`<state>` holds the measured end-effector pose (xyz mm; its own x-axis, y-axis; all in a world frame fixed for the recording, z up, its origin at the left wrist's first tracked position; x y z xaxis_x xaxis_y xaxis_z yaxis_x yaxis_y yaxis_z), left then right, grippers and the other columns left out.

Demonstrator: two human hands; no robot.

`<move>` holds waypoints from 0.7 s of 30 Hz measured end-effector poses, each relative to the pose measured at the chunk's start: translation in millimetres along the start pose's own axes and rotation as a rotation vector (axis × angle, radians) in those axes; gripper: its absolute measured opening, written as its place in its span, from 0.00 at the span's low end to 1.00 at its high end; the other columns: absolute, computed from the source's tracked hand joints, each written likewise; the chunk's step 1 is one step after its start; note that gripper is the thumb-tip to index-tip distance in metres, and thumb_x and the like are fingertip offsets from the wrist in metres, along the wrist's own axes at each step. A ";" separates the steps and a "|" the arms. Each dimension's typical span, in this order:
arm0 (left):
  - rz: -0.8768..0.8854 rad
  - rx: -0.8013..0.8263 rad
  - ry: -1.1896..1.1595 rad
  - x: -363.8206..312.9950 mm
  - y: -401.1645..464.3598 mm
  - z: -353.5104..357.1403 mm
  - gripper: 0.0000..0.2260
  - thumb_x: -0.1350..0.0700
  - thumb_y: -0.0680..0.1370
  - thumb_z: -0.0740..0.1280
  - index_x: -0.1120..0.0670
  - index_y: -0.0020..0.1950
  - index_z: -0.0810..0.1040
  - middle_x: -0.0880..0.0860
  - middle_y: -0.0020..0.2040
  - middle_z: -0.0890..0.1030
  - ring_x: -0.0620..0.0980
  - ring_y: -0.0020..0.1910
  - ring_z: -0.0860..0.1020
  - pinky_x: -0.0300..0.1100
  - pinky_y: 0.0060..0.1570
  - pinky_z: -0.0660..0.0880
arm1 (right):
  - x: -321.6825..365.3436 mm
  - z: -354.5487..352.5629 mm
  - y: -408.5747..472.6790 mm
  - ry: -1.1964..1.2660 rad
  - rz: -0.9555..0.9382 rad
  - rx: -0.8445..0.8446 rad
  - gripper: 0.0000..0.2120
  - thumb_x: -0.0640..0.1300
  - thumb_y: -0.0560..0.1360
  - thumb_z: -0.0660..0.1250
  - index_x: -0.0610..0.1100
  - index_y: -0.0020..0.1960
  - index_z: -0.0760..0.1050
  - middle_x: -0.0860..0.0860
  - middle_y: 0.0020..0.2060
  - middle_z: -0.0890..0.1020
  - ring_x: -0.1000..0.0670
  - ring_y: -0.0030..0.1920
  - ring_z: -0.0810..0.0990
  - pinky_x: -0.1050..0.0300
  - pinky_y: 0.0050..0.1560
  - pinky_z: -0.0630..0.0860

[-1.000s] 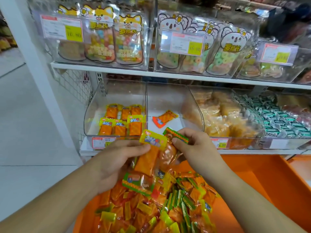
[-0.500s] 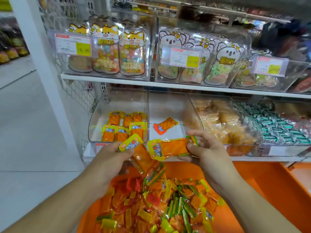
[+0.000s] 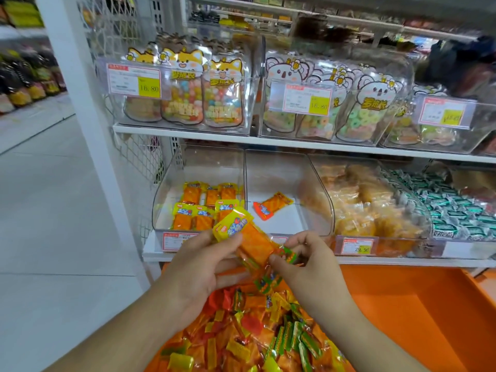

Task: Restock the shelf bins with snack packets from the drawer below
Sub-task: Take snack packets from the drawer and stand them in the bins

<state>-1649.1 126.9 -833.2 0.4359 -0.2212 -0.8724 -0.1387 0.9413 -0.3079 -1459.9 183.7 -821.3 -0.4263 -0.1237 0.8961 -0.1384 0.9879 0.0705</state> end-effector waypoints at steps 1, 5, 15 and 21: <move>0.040 -0.028 0.044 -1.2 -0.4 -2.4 0.11 0.59 0.79 0.71 0.57 0.62 0.82 0.61 0.55 0.86 0.62 0.54 0.86 0.61 0.54 0.82 | 0.4 3.5 -0.8 -0.025 -0.007 0.011 0.16 0.45 0.72 0.80 0.50 0.48 0.73 0.45 0.35 0.77 0.53 0.29 0.70 0.62 0.30 0.68; 0.120 -0.097 0.139 -7.5 0.3 -9.8 0.11 0.63 0.78 0.73 0.55 0.59 0.82 0.60 0.51 0.87 0.60 0.50 0.87 0.57 0.45 0.85 | 4.3 11.3 -3.0 -0.109 -0.043 0.045 0.16 0.49 0.70 0.81 0.53 0.46 0.73 0.50 0.38 0.78 0.50 0.37 0.77 0.57 0.37 0.72; 0.188 -0.136 0.264 -17.3 2.0 -15.2 0.08 0.59 0.79 0.72 0.50 0.57 0.84 0.51 0.48 0.88 0.52 0.47 0.88 0.53 0.46 0.85 | 13.8 20.1 -7.8 -0.232 -0.114 0.181 0.18 0.47 0.69 0.82 0.55 0.45 0.72 0.58 0.48 0.81 0.57 0.51 0.79 0.51 0.52 0.79; 0.155 -0.124 0.303 -16.9 1.1 -16.1 0.07 0.54 0.80 0.72 0.49 0.58 0.84 0.49 0.49 0.88 0.50 0.49 0.87 0.50 0.49 0.85 | 19.0 28.8 -12.8 -0.156 -0.128 0.307 0.22 0.45 0.69 0.81 0.59 0.51 0.71 0.57 0.50 0.82 0.53 0.50 0.82 0.48 0.51 0.81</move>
<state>-1670.9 127.5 -824.9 0.1207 -0.1618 -0.9794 -0.2976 0.9354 -0.1911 -1492.0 166.1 -817.8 -0.5159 -0.2810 0.8093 -0.4513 0.8921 0.0221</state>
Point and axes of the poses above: each hand's wrist, its own y-axis towards the middle knuckle, its own z-axis out of the palm, x = y × z, the point moved 8 cm from there along y, towards the middle knuckle
